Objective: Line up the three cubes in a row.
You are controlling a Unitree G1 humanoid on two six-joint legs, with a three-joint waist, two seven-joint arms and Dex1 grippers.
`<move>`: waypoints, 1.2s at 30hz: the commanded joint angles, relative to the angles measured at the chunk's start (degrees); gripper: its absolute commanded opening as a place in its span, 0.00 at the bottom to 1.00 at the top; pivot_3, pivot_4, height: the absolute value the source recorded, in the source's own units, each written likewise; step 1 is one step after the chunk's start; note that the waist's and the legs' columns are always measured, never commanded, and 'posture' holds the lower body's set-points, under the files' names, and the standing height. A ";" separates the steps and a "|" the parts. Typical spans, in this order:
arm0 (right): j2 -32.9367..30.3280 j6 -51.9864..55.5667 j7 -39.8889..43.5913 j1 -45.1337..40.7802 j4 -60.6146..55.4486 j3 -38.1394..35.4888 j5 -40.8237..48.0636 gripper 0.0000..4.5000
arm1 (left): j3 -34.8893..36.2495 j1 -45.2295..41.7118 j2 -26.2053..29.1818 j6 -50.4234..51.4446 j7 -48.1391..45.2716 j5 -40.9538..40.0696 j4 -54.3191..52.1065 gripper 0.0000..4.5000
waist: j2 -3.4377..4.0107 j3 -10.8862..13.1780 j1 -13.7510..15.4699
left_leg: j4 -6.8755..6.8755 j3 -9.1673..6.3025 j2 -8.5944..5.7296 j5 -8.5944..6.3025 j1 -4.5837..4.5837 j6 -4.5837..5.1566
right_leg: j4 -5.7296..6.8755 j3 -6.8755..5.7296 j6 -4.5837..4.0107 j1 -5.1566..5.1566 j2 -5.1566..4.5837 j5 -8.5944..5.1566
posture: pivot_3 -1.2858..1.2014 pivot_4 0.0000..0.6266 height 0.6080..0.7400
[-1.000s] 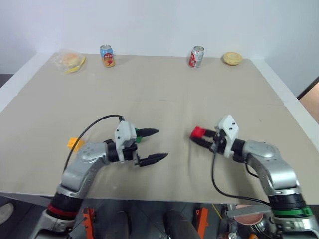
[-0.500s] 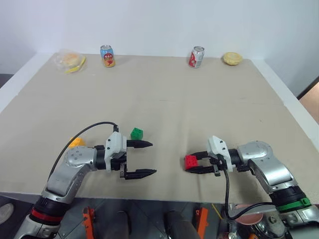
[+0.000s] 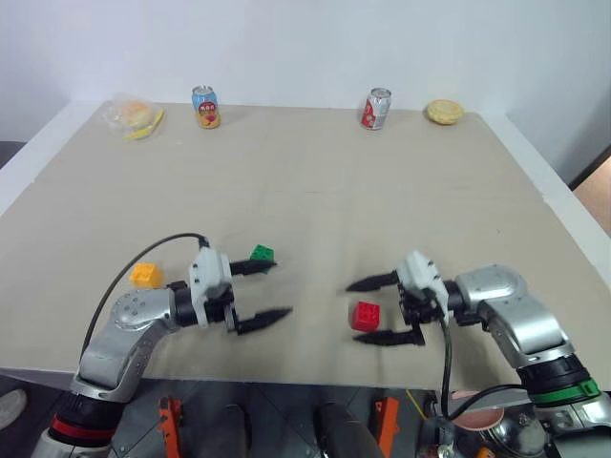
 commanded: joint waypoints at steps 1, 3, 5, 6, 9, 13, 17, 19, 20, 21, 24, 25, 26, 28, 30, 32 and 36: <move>2.86 4.54 -7.94 -2.74 -5.85 -2.23 2.38 0.99 | 2.67 -3.15 -2.58 1.53 11.11 4.08 -0.03 1.00 | -0.02 -0.01 0.00 | 0.02 -0.03 0.00 0.00 0.01 0.00 | 0.00 -0.02 0.00 0.01 0.01 0.01 | 0.52 0.24 0.97; 4.37 5.88 -10.73 -3.85 -6.85 -1.91 2.19 0.99 | 2.21 -3.66 -5.07 2.07 16.58 6.77 0.22 1.00 | -0.02 -0.01 0.00 | 0.02 -0.05 -0.01 0.01 0.01 -0.01 | 0.00 -0.02 0.01 0.05 0.02 0.01 | 0.52 0.24 0.97; 5.65 6.49 -12.23 -4.58 -7.29 -1.66 2.24 0.99 | 1.37 -3.61 -7.68 2.57 20.97 8.82 0.10 1.00 | -0.02 -0.01 0.02 | 0.02 -0.01 -0.05 0.01 0.00 -0.02 | -0.02 0.03 0.04 0.05 -0.02 0.02 | 0.52 0.24 0.97; 6.19 6.65 -12.72 -4.83 -7.35 -1.48 2.21 0.99 | 1.04 -3.46 -8.97 2.84 23.04 9.83 0.10 1.00 | -0.03 -0.01 0.02 | 0.02 0.00 -0.06 0.00 -0.05 -0.02 | -0.03 0.04 0.06 0.04 -0.02 0.03 | 0.52 0.24 0.97; 7.34 6.21 -13.58 -5.67 -6.21 -0.59 1.23 0.99 | -0.99 -2.68 -11.77 4.16 27.20 12.74 -0.20 1.00 | -0.03 -0.01 0.03 | -0.01 -0.03 -0.07 0.00 -0.07 -0.02 | -0.04 0.04 0.10 0.04 0.00 0.01 | 0.52 0.24 0.97; 8.03 5.35 -13.87 -6.67 -4.58 -0.15 0.28 0.99 | -3.05 -1.46 -13.43 5.76 29.66 15.27 0.92 1.00 | -0.03 -0.01 0.01 | -0.02 -0.06 -0.07 0.00 -0.05 -0.02 | -0.03 0.04 0.08 0.03 0.04 0.01 | 0.52 0.24 0.97; 8.79 4.25 -14.20 -7.87 -2.89 0.02 -0.65 0.99 | -3.73 -1.67 -14.27 7.79 31.16 16.49 2.41 1.00 | -0.03 -0.01 0.01 | -0.01 -0.07 -0.07 0.01 -0.03 -0.01 | -0.03 0.03 0.07 0.04 0.04 0.04 | 0.52 0.24 0.97; 9.24 3.76 -14.35 -8.25 -2.19 -0.07 -1.06 0.99 | -3.77 -1.98 -14.50 8.41 31.65 16.99 2.83 1.00 | -0.03 -0.01 0.00 | 0.00 -0.06 -0.07 0.01 -0.03 -0.01 | -0.03 0.03 0.07 0.03 0.04 0.06 | 0.52 0.24 0.97; 9.39 3.53 -14.34 -8.35 -1.88 -0.09 -1.24 0.99 | -3.81 -2.09 -14.56 8.72 31.76 17.16 2.96 1.00 | -0.03 -0.01 0.01 | 0.00 -0.05 -0.07 0.01 -0.03 -0.02 | -0.03 0.04 0.07 0.03 0.04 0.06 | 0.52 0.24 0.97; 9.60 3.36 -14.41 -8.41 -1.55 -0.14 -1.40 0.99 | -3.78 -2.15 -14.63 9.00 31.91 17.30 3.08 1.00 | -0.03 -0.01 0.01 | 0.00 -0.06 -0.07 0.01 -0.03 -0.02 | -0.03 0.03 0.07 0.04 0.04 0.06 | 0.52 0.24 0.97; 10.00 2.74 -14.45 -8.29 -0.80 -0.22 -1.85 0.99 | -4.19 -2.35 -14.82 9.29 31.52 17.65 3.59 1.00 | -0.03 -0.01 0.01 | -0.01 -0.07 -0.07 0.01 -0.04 -0.02 | -0.03 0.03 0.07 0.04 0.04 0.05 | 0.52 0.24 0.97; 10.05 2.66 -14.46 -8.20 -0.81 -0.25 -1.90 1.00 | -4.35 -2.40 -14.99 9.28 31.50 17.77 3.62 0.94 | -0.03 -0.01 0.01 | -0.01 -0.06 -0.07 0.01 -0.05 -0.02 | -0.03 0.03 0.07 0.03 0.04 0.05 | 0.52 0.24 0.97; 10.09 2.65 -14.48 -8.14 -0.87 -0.26 -1.91 1.00 | -4.46 -2.45 -15.17 9.27 31.49 17.84 3.64 0.88 | -0.03 -0.01 0.01 | -0.02 -0.06 -0.07 0.01 -0.05 -0.02 | -0.03 0.03 0.07 0.03 0.04 0.05 | 0.52 0.24 0.97; 10.13 2.81 -14.54 -8.02 -1.05 -0.36 -1.80 1.00 | -4.77 -2.50 -15.52 9.31 31.51 17.98 3.65 0.75 | -0.03 -0.01 0.01 | -0.02 -0.06 -0.07 0.00 -0.05 -0.02 | -0.03 0.03 0.07 0.04 0.04 0.04 | 0.52 0.24 0.97; 10.11 2.99 -14.57 -7.87 -1.26 -0.45 -1.68 1.00 | -5.01 -2.50 -15.73 9.36 31.53 18.05 3.66 0.57 | -0.03 -0.01 0.01 | -0.01 -0.06 -0.07 0.00 -0.05 -0.02 | -0.03 0.03 0.07 0.03 0.04 0.04 | 0.52 0.24 0.97; 10.09 3.17 -14.69 -7.68 -1.53 -0.56 -1.53 1.00 | -5.26 -2.53 -15.78 9.54 31.39 18.04 3.74 0.44 | -0.03 -0.01 0.01 | -0.01 -0.06 -0.07 0.01 -0.04 -0.02 | -0.03 0.03 0.07 0.03 0.04 0.05 | 0.52 0.24 0.97; 10.01 3.27 -14.77 -7.19 -2.09 -0.65 -1.31 1.00 | -5.83 -2.77 -15.44 9.54 30.29 18.05 3.96 0.30 | -0.03 -0.01 0.01 | -0.01 -0.06 -0.07 0.01 -0.04 -0.02 | -0.03 0.03 0.07 0.03 0.04 0.05 | 0.52 0.24 0.97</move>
